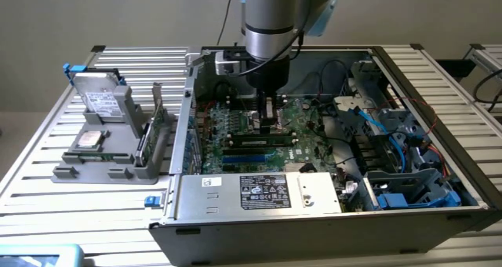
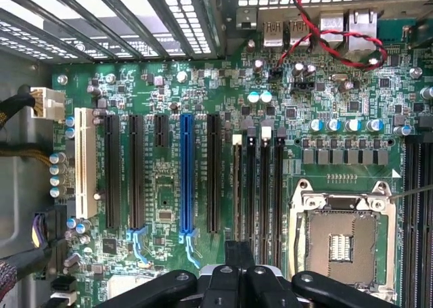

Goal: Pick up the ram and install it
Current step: 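Press down the ram until it locks into place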

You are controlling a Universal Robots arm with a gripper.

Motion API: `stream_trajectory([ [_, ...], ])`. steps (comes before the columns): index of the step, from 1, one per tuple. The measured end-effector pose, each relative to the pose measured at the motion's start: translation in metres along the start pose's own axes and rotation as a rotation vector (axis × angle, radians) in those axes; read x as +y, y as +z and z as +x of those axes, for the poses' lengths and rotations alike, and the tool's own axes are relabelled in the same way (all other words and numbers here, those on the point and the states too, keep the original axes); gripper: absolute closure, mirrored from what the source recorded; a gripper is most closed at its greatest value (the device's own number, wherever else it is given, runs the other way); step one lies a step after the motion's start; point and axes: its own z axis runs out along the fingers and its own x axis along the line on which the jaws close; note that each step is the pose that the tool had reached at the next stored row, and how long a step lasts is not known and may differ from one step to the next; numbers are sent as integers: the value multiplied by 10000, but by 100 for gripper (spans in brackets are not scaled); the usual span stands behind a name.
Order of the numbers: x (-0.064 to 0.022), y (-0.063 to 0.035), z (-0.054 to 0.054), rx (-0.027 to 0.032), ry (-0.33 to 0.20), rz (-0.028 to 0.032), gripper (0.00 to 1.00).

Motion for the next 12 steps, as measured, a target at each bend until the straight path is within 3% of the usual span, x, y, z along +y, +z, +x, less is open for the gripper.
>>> stream_trajectory([
  [9, -3, 0, 1, -2, 1, -2, 89],
  [12, -3, 0, 1, 8, 323, -36, 89],
])
